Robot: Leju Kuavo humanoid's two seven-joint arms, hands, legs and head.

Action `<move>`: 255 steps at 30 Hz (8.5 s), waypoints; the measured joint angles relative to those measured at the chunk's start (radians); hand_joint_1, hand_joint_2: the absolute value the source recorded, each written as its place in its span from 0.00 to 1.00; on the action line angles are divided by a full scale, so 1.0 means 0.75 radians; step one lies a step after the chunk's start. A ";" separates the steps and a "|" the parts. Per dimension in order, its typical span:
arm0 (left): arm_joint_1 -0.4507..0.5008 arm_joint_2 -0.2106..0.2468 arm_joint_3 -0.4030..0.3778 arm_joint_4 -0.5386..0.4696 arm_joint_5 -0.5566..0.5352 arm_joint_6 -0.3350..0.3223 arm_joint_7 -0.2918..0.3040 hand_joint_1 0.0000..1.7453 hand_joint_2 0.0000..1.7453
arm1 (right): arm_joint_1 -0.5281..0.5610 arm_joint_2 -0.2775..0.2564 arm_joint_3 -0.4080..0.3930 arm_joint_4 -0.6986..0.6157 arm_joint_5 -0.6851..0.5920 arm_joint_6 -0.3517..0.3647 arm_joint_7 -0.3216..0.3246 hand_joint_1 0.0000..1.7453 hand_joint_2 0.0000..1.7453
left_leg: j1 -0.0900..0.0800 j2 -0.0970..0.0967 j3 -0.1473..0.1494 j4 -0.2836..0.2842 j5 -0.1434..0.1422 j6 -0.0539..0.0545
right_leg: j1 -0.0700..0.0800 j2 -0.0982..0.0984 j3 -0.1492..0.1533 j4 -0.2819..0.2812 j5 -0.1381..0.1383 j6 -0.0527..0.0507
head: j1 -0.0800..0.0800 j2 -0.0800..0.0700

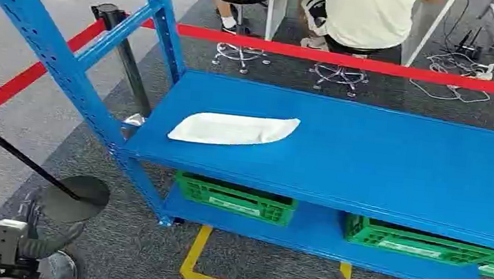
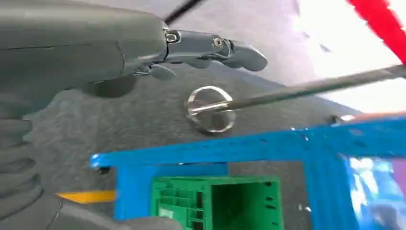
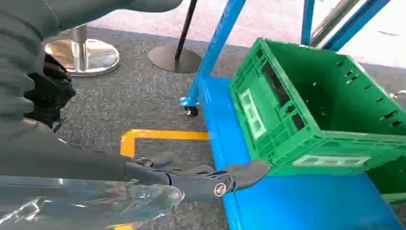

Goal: Take the parts from the cabinet and place them on the table.

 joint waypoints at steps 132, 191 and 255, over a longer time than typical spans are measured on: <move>-0.470 0.093 -0.699 -0.024 -1.380 0.576 0.603 0.00 1.00 | -0.005 -0.133 -0.173 0.276 0.446 -0.422 0.470 0.00 1.00 | 0.020 -0.018 0.057 -0.018 -0.049 0.030 | -0.024 0.020 -0.133 0.098 0.079 0.064 | 0.035 0.000; -0.694 0.076 -0.691 0.289 -1.428 0.576 0.681 0.00 1.00 | -0.023 -0.130 -0.173 0.278 0.548 -0.394 0.471 0.00 1.00 | 0.013 -0.038 0.023 0.014 -0.049 0.011 | -0.007 0.031 -0.046 -0.031 0.084 0.011 | 0.012 0.000; -0.862 0.035 -0.763 0.590 -1.528 0.650 0.692 0.00 1.00 | -0.037 -0.129 -0.176 0.278 0.665 -0.371 0.484 0.00 1.00 | 0.015 -0.038 0.026 0.013 -0.041 0.011 | -0.005 0.031 -0.048 -0.024 0.086 0.022 | 0.012 0.000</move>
